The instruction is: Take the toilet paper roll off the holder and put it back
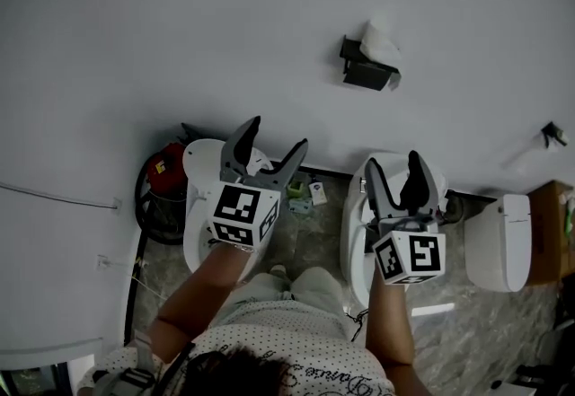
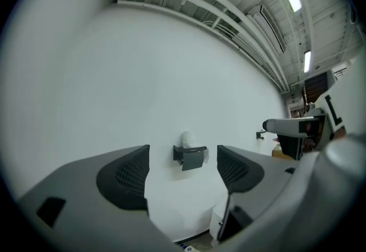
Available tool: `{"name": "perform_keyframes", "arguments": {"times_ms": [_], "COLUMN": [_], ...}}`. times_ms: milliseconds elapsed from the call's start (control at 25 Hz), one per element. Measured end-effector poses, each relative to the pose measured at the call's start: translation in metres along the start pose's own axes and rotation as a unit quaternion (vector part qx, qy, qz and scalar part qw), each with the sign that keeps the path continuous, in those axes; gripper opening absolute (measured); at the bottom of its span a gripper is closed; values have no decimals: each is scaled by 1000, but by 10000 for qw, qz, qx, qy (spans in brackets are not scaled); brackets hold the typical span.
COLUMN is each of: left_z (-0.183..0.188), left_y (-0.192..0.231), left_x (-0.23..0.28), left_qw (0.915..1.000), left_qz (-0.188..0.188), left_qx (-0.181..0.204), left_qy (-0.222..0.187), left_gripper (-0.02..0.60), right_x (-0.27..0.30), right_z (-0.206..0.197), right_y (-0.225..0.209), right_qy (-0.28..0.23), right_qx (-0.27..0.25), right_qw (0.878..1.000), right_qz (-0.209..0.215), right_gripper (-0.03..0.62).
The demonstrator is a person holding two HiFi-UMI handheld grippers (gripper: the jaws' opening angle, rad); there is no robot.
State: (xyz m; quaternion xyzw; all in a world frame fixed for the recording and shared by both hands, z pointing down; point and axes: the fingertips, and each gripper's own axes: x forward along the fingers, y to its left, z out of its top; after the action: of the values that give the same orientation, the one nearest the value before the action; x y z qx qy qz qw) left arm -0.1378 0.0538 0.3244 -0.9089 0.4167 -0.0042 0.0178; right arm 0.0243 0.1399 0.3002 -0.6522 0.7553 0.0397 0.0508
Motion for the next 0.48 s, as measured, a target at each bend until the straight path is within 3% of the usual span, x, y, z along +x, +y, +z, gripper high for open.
{"name": "perform_keyframes", "arguments": {"times_ms": [240, 480], "left_z": [-7, -14], "left_y": [11, 26], "left_x": [45, 106], "left_qw": [10000, 9997], "left_qz": [-23, 240], "left_qx": [-16, -58], "left_qy": [65, 39], "left_gripper": [353, 353], "right_x": [41, 98], "right_z": [-4, -13], "right_y": [-33, -72], "right_qy": [-97, -159], "right_qx": [56, 32], "right_qw": [9999, 9997], "right_qz": [-87, 176], "right_gripper": [324, 324]}}
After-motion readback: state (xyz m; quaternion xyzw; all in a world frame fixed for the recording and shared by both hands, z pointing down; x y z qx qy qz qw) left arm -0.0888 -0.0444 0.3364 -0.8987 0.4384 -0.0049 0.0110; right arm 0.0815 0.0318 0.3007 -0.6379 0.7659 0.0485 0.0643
